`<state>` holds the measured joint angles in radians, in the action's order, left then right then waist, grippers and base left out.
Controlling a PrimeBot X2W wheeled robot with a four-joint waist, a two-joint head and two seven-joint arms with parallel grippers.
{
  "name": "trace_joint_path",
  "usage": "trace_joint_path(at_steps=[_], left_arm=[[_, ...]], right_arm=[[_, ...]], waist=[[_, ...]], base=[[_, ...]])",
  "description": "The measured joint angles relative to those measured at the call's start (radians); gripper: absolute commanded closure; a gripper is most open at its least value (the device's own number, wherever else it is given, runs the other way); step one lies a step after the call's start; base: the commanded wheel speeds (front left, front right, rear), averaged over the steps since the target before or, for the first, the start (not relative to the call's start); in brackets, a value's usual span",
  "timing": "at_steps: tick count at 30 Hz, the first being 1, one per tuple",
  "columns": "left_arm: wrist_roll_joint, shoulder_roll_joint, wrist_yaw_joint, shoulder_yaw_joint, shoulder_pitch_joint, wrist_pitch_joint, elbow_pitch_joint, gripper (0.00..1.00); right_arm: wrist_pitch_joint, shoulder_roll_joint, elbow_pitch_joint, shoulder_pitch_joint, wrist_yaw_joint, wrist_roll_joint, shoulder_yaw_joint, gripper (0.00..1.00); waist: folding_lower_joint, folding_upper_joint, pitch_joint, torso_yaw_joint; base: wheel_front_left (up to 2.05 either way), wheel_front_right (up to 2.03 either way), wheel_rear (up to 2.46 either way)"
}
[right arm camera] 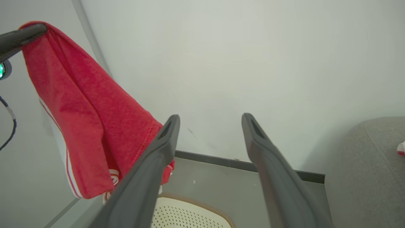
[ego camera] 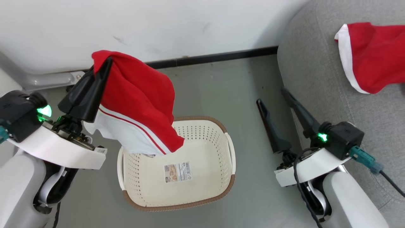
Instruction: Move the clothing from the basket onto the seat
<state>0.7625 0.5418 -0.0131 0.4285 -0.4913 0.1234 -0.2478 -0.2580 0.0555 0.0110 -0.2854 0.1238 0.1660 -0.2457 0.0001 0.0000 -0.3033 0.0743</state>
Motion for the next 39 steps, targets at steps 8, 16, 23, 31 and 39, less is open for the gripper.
trace_joint_path(at_steps=[8,16,23,31,39], left_arm=[[-0.026,-0.011,0.003,0.039,-0.049,-0.029,-0.004,1.00],[-0.030,-0.052,-0.003,0.071,-0.102,-0.069,-0.004,1.00],[-0.050,-0.090,-0.020,0.109,-0.133,-0.104,-0.003,1.00],[-0.052,-0.140,-0.026,0.174,-0.160,-0.145,-0.020,1.00],[-0.058,-0.185,-0.035,0.217,-0.184,-0.183,-0.062,1.00]], right_arm=[[0.000,0.001,-0.024,0.019,0.000,0.016,-0.083,0.00],[0.000,0.003,-0.010,0.017,0.000,0.075,-0.208,0.00],[0.000,0.003,0.006,0.016,0.000,0.124,-0.291,0.00],[0.000,0.004,-0.016,0.018,0.000,0.133,-0.295,0.00],[0.000,0.005,-0.046,0.036,0.000,0.133,-0.313,0.00]], waist=[[0.0000,0.0000,0.059,-0.006],[0.0000,0.0000,0.110,-0.012],[0.0000,0.0000,0.147,-0.017],[0.0000,0.0000,0.178,-0.023],[0.0000,0.0000,0.190,-0.031]], base=[[0.00,0.00,0.00],[0.00,0.00,0.00],[0.00,0.00,0.00],[0.00,0.00,0.00],[0.00,0.00,0.00]])
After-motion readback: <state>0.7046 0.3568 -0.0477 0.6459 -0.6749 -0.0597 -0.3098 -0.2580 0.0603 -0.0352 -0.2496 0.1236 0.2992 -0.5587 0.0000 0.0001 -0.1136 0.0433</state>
